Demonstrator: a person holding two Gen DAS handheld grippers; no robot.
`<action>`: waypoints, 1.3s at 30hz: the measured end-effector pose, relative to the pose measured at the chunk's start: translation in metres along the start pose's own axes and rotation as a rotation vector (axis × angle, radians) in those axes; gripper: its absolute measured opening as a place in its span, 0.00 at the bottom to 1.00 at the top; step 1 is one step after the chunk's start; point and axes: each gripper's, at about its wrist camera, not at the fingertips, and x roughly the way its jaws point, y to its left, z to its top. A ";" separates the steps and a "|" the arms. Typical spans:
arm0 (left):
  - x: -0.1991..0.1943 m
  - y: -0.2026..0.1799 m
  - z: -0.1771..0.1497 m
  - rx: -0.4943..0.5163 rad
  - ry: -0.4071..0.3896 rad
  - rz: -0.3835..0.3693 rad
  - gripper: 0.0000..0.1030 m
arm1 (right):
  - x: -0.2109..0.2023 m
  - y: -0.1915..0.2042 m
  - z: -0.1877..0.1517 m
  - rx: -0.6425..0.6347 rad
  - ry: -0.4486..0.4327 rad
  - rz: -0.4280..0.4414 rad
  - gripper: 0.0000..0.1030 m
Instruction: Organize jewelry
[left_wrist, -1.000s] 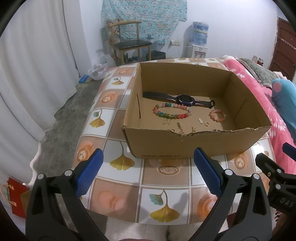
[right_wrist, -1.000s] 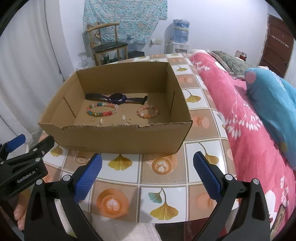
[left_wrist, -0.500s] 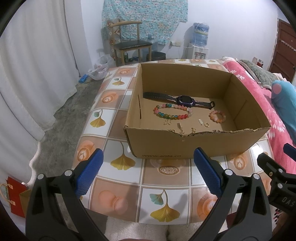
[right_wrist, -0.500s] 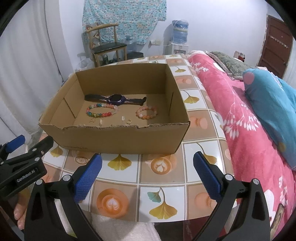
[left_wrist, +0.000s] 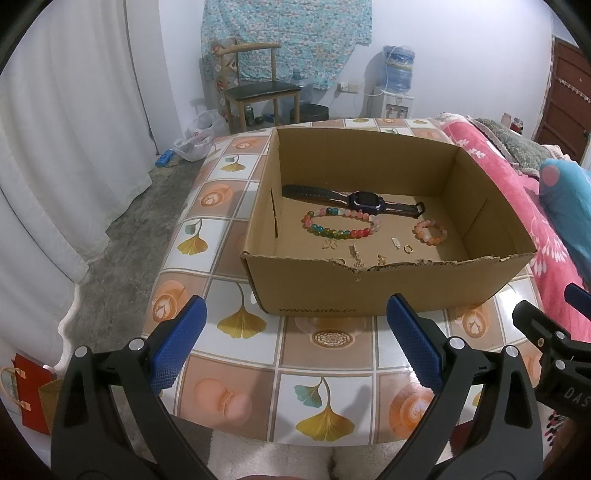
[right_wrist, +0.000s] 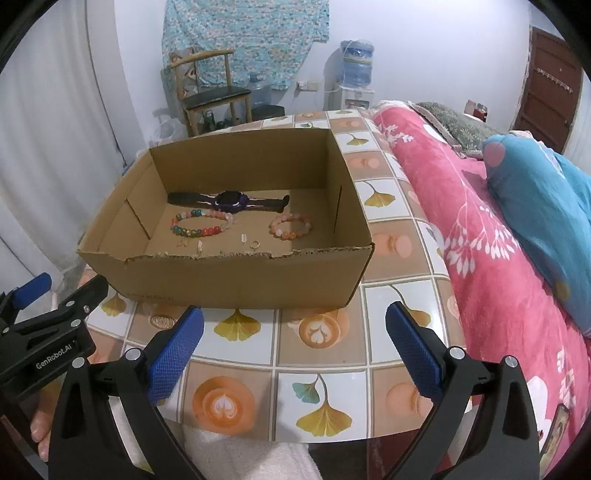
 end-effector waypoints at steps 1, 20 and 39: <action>-0.001 -0.001 0.000 0.000 0.000 -0.001 0.92 | 0.000 0.001 0.000 0.002 -0.001 -0.001 0.93; -0.001 -0.003 0.001 -0.001 -0.001 -0.002 0.92 | -0.002 0.003 0.001 0.004 -0.002 -0.001 0.93; -0.002 -0.003 0.001 -0.003 0.000 -0.006 0.92 | -0.002 0.004 0.002 0.005 -0.002 -0.001 0.93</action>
